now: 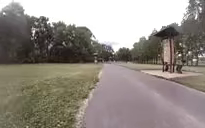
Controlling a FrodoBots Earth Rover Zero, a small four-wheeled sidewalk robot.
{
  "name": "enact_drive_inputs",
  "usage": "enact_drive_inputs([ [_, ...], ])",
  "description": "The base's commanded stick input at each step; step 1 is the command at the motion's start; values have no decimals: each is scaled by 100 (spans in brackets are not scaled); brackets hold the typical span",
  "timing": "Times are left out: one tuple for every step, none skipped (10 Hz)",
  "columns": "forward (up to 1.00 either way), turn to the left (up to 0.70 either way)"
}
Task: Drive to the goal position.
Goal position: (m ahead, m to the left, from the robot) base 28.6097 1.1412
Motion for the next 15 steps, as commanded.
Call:
enact_drive_inputs([
  [70,0],
  [70,0],
  [70,0],
  [70,0],
  [70,0],
  [70,0],
  [70,0],
  [70,0],
  [70,0],
  [70,0],
  [70,0],
  [70,0],
  [70,0],
  [70,0],
  [70,0],
])
